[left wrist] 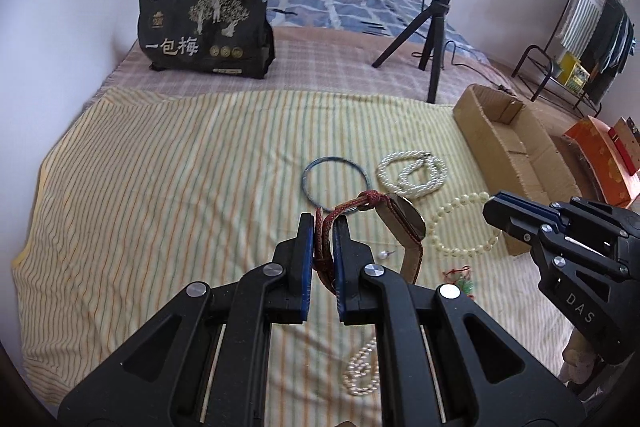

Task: Organize jewelry
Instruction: 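Carry the watch in left tool into the box while right tool carries the bracelet there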

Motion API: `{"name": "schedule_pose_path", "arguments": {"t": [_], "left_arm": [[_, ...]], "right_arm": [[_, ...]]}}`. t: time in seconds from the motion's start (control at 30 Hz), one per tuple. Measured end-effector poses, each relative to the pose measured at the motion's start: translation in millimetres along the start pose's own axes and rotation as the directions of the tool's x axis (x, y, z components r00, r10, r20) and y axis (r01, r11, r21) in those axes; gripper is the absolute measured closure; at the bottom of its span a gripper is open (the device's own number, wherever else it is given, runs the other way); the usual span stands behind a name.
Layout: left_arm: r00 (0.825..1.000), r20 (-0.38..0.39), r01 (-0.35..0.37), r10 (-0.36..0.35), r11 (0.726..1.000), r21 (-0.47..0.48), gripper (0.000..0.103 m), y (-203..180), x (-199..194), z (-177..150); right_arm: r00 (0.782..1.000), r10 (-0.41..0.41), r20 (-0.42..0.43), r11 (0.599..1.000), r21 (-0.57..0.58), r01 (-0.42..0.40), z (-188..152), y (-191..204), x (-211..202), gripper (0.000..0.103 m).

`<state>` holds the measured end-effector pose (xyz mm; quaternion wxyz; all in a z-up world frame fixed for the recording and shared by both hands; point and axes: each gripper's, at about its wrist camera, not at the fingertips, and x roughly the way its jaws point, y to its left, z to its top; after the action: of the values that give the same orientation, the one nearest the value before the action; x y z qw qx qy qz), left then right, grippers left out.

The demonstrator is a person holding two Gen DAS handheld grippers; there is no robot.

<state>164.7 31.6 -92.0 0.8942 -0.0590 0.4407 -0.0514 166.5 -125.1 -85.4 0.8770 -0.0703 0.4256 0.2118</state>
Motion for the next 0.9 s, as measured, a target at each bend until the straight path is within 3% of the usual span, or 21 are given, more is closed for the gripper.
{"name": "schedule_pose_path", "arguments": {"t": [0.3,0.53,0.9], "left_arm": [[0.997,0.019,0.073,-0.073,0.997,0.03,0.096,-41.5,-8.3,8.1],[0.992,0.017,0.126,-0.127,0.99,0.068,0.096,-83.9,-5.5,12.4],[0.98,-0.004,0.198,-0.199,0.975,0.104,0.096,-148.4,9.5,17.4]], "right_arm": [[0.996,-0.066,0.061,0.995,0.086,0.06,11.4,-51.1,-27.5,0.098],[0.986,-0.14,0.092,0.973,0.195,0.12,13.4,-113.3,-49.7,0.098],[0.979,-0.19,0.067,0.942,0.294,0.162,11.5,-184.7,-48.3,0.098]]}}
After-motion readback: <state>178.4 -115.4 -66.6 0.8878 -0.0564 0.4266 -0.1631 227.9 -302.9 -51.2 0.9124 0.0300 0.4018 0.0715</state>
